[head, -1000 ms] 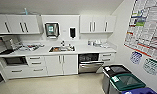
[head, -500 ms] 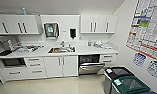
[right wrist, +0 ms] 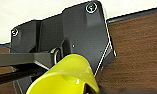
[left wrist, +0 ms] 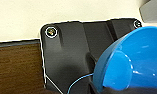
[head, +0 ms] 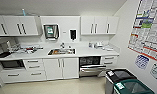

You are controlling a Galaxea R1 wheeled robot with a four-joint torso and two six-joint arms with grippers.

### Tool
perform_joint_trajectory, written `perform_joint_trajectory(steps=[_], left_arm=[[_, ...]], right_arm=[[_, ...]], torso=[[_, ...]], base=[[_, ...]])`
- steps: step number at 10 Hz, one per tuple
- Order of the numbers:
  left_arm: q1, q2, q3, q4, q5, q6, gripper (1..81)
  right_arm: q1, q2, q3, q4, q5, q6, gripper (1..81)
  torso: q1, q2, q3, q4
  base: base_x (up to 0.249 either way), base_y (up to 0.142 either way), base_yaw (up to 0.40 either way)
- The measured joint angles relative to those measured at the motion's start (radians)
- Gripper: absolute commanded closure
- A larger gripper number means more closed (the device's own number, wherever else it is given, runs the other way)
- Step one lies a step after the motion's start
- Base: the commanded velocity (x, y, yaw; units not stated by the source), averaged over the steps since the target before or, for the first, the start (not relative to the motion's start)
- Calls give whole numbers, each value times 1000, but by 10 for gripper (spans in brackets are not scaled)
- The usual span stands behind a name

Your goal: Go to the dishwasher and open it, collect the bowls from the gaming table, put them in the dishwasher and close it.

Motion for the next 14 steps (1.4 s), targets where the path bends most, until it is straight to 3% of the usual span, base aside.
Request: perform_joint_trajectory(steps=[14], left_arm=[[5, 8, 3, -1, -2, 0, 811]], right_arm=[[2, -5, -7, -4, -4, 0, 811]], torso=[[0, 0, 0, 0]], base=[[140, 0, 0]])
